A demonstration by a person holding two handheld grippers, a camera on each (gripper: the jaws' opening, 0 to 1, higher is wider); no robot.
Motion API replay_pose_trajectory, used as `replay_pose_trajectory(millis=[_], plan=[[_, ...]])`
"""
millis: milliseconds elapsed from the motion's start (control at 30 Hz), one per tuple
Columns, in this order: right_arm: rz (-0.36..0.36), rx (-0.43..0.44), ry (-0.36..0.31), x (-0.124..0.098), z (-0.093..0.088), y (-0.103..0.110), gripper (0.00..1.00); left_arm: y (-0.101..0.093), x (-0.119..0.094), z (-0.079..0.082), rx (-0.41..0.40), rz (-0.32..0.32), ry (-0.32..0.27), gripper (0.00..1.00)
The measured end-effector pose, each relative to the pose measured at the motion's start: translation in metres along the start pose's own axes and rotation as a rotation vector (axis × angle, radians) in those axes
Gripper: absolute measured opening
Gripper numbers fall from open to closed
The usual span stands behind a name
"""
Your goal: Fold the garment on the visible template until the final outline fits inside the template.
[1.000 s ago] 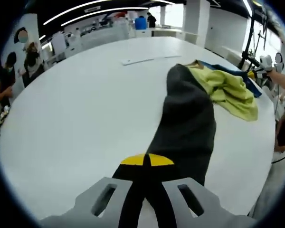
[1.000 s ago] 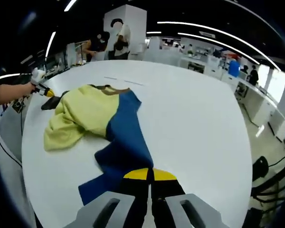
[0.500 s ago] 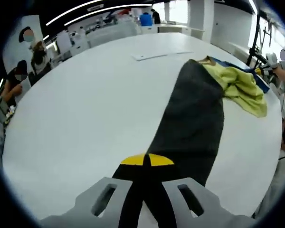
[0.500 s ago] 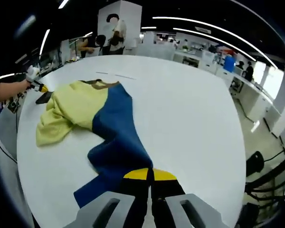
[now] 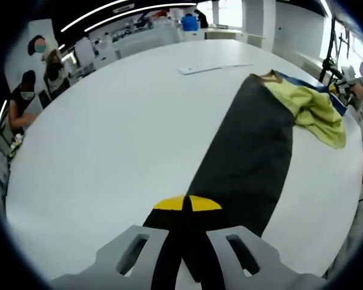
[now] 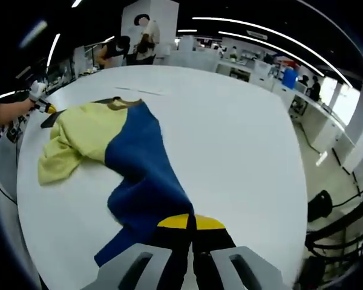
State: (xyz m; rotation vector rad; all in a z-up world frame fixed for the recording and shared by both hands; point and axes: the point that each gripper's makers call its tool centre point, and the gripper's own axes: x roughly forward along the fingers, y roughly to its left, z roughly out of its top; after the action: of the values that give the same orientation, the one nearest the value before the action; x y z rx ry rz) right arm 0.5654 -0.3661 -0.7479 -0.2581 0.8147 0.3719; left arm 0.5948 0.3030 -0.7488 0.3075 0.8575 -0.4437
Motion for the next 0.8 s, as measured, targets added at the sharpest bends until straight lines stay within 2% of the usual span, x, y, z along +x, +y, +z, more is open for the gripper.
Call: replay_pose_trajectory(millis=[267, 433, 667, 800], plan=[[-0.017, -0.007, 0.007, -0.006, 0.006, -0.013, 0.00, 0.004, -0.001, 0.002, 0.002, 0.004, -0.002, 0.00], [-0.019, -0.020, 0.011, -0.010, 0.007, -0.007, 0.00, 0.009, -0.001, 0.001, 0.003, 0.006, -0.004, 0.00], [-0.029, -0.011, 0.009, -0.016, 0.005, -0.007, 0.00, 0.010, -0.004, 0.001, -0.012, 0.015, -0.014, 0.00], [-0.036, -0.016, 0.006, -0.017, 0.007, -0.009, 0.00, 0.013, -0.007, 0.005, 0.005, 0.031, -0.020, 0.00]])
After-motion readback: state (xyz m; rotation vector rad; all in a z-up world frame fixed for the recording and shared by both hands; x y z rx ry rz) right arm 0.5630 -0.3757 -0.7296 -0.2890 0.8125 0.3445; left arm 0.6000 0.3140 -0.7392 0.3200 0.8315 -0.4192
